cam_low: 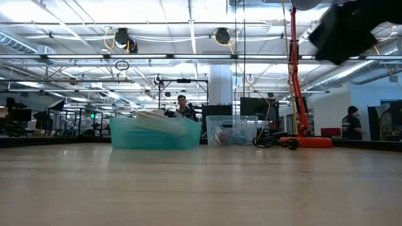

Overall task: Pick and place items into bin
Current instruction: Put the light brown HDMI cable into the green bin

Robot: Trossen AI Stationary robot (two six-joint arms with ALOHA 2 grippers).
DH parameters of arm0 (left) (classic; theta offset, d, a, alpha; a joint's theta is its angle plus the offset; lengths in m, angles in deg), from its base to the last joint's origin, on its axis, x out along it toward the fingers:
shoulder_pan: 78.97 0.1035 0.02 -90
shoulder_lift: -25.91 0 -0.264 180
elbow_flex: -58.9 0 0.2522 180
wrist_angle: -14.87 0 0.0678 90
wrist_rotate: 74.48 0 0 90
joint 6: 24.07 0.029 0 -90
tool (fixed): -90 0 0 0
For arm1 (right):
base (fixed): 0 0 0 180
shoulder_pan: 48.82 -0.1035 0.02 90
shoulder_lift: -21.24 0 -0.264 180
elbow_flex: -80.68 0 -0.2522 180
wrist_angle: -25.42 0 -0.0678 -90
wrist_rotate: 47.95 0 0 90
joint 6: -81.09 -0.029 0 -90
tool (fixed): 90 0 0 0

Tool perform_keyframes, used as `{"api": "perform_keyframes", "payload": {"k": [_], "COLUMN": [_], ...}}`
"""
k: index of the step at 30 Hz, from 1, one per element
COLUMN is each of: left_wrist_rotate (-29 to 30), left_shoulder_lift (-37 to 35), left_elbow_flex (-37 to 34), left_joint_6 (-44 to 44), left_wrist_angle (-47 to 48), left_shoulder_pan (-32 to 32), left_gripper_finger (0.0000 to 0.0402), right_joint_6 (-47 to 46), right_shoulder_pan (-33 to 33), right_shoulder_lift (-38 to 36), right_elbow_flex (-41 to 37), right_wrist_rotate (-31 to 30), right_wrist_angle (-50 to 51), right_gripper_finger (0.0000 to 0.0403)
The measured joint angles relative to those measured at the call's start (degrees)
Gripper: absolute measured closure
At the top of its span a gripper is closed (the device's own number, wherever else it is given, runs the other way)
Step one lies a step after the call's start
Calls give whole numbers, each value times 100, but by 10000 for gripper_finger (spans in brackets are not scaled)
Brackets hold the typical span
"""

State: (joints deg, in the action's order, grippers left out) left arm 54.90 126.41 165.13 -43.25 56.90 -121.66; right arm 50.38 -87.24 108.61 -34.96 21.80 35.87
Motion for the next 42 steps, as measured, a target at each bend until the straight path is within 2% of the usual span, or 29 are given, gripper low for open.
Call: {"api": "perform_keyframes", "payload": {"k": [4,8,14,20,27,30,32,35,42], "left_wrist_rotate": [170,400,765,1069,1079,1081,1082,1088,669], "left_shoulder_lift": [43,43,43,43,43,43,43,43,43], "left_elbow_flex": [0,0,0,0,0,-37,-122,-255,-544], "left_joint_6": [-36,-257,-847,-1312,-1276,-1137,-1012,-893,-635], "left_wrist_angle": [96,433,1228,1891,1978,1963,1938,1908,1815], "left_shoulder_pan": [-188,-250,-234,-228,-228,-208,-171,-69,369], "left_gripper_finger": [289,289,289,289,289,289,289,289,289], "right_joint_6": [-865,-1878,-3752,-4966,-6221,-6639,-6824,-6912,-6719], "right_shoulder_pan": [-272,-606,-1086,-1526,-1952,-2061,-2110,-2114,-2045], "right_shoulder_lift": [155,325,927,1782,2736,3158,3386,3633,3912], "right_elbow_flex": [769,1442,2269,3034,4138,4649,4927,5173,5197], "right_wrist_rotate": [85,51,816,1398,1612,1908,2165,2207,2213], "right_wrist_angle": [1913,3152,4713,5246,5566,5993,6312,6613,6856], "right_gripper_finger": [232,232,232,232,232,232,232,232,232]}}
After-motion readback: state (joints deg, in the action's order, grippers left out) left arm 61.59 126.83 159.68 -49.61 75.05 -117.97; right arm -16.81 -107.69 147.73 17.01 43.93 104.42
